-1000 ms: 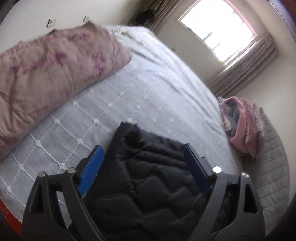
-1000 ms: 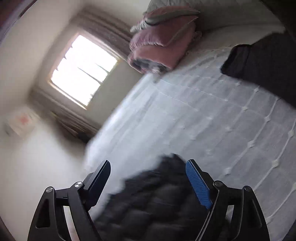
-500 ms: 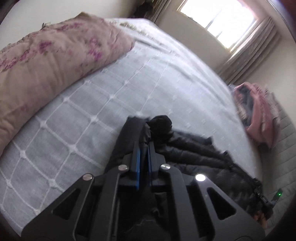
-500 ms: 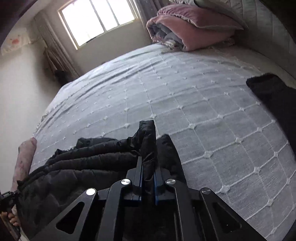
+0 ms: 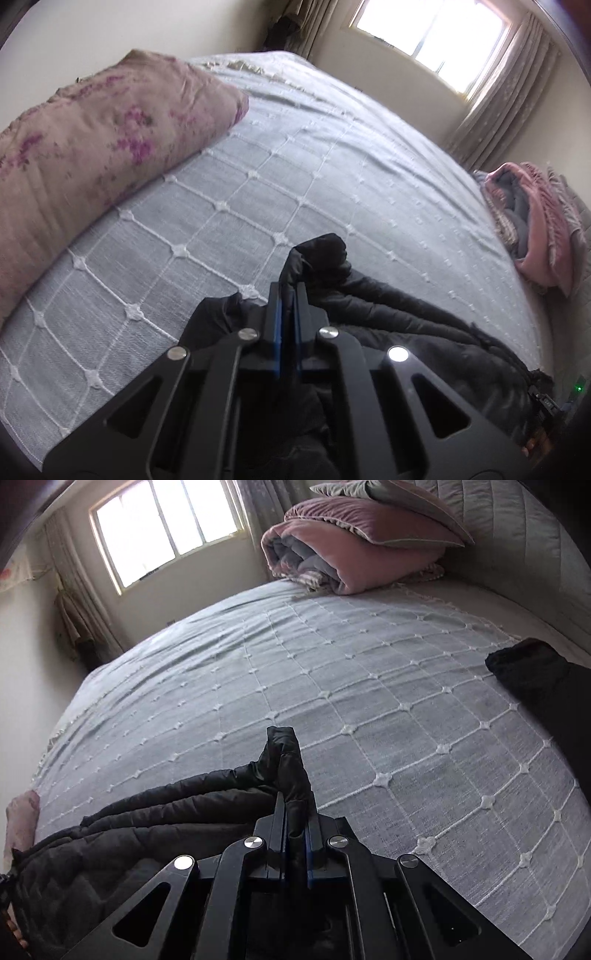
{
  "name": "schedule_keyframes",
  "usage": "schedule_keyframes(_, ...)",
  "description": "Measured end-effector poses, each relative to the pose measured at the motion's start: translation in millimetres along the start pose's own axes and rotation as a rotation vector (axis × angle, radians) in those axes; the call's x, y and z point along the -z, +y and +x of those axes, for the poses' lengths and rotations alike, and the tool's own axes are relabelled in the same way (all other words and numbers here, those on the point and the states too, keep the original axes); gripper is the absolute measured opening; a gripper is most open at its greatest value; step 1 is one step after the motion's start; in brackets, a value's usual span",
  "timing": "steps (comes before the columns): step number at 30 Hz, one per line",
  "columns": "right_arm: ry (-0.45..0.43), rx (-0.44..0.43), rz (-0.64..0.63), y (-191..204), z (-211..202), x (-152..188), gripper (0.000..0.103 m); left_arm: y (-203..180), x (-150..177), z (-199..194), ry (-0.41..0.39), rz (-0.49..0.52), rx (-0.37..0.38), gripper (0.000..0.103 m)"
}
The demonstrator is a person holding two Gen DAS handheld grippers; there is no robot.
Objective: Fold large clothes
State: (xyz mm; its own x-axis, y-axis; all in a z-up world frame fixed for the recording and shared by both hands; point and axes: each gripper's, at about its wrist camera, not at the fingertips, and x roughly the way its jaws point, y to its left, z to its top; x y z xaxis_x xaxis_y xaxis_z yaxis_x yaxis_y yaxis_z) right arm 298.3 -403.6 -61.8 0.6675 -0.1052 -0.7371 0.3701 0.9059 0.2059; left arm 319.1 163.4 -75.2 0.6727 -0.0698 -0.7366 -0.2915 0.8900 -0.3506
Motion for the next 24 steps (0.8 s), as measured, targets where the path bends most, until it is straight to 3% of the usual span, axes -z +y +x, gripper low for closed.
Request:
schedule_keyframes(5,0.034,0.054,-0.016,-2.5,16.1,6.5,0.007,-5.4,5.6,2.3,-0.008,0.042,-0.035,0.008)
schedule_keyframes(11,0.071,0.068,-0.032,-3.4,30.7,13.8,0.018,4.9,5.5,2.3,0.009,-0.013,-0.048,0.023)
schedule_keyframes(13,0.073,0.058,-0.047,-1.8,27.2,13.2,0.022,7.4,4.2,-0.7,0.009,-0.024,-0.047,0.03)
schedule_keyframes(15,0.077,0.051,-0.047,-2.0,20.8,10.6,0.023,10.4,2.6,-10.3,-0.01,-0.038,-0.044,0.05)
schedule_keyframes(18,0.072,0.044,-0.034,-3.3,4.8,5.0,0.035,14.1,-1.2,-35.6,-0.059,-0.065,-0.002,0.056)
schedule_keyframes(21,-0.01,0.046,-0.046,-1.1,-28.2,-0.4,0.066,9.9,2.6,-61.2,-0.099,-0.055,0.024,0.066)
schedule_keyframes(24,-0.07,0.034,-0.071,7.8,-59.9,-0.1,0.069,-4.0,19.1,-75.3,-0.083,-0.019,0.062,0.067)
